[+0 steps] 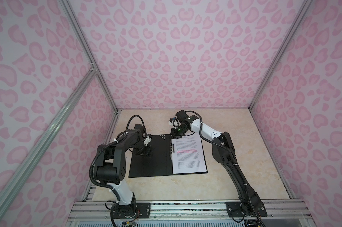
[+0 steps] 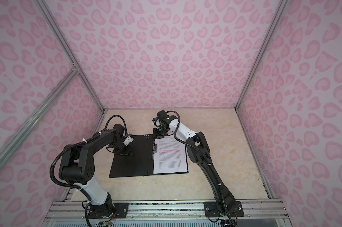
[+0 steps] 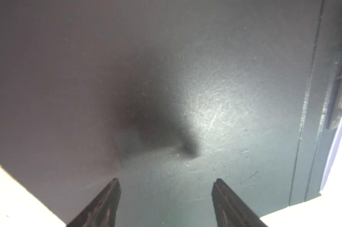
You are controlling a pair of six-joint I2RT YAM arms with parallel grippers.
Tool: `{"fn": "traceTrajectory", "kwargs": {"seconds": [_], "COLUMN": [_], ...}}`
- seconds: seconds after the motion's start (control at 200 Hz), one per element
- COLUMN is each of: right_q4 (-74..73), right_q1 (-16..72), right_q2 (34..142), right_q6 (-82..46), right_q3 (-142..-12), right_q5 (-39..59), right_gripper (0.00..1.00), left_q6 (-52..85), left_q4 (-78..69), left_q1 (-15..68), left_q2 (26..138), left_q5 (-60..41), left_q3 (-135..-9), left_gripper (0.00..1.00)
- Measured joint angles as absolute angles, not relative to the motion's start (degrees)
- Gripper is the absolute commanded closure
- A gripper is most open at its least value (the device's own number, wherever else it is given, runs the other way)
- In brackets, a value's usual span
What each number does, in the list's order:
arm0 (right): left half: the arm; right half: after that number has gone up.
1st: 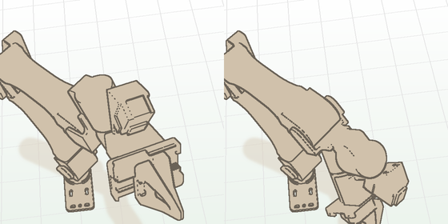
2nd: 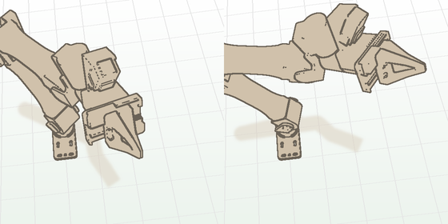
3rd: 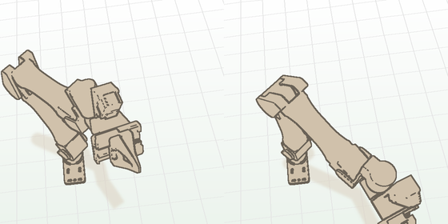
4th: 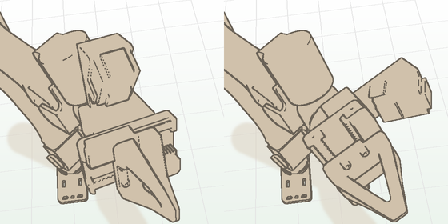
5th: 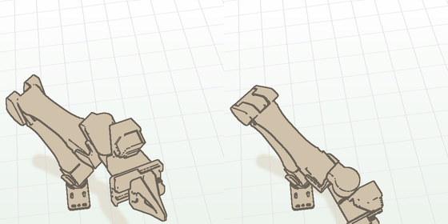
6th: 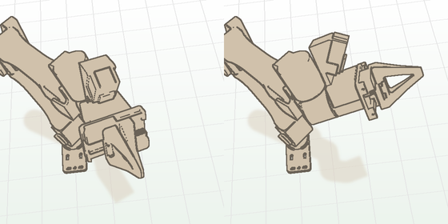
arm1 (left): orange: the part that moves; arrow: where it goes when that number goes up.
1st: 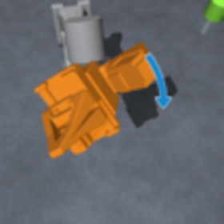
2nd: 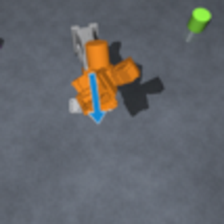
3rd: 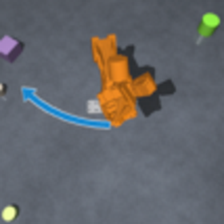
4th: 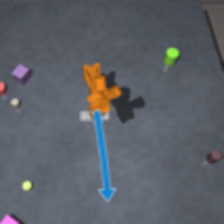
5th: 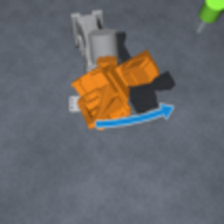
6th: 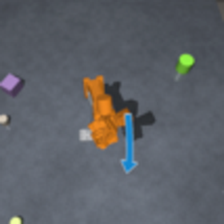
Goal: Put the files into the folder
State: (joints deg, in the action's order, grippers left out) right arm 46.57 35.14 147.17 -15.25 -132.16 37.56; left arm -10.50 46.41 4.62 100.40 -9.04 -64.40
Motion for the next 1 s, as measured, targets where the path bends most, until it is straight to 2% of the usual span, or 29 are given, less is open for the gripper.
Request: {"fn": "traceTrajectory", "kwargs": {"seconds": [1.0], "right_q4": [46.8], "right_q1": [34.4], "right_q2": [149.0], "right_q6": [-16.4], "right_q3": [-134.5], "right_q5": [39.3], "right_gripper": [0.79], "left_q6": [-12.1], "left_q4": [45.2], "left_q1": [4.6], "left_q2": [98.0], "left_q5": [-8.5], "left_q3": [-61.4], "left_gripper": [0.23]}}
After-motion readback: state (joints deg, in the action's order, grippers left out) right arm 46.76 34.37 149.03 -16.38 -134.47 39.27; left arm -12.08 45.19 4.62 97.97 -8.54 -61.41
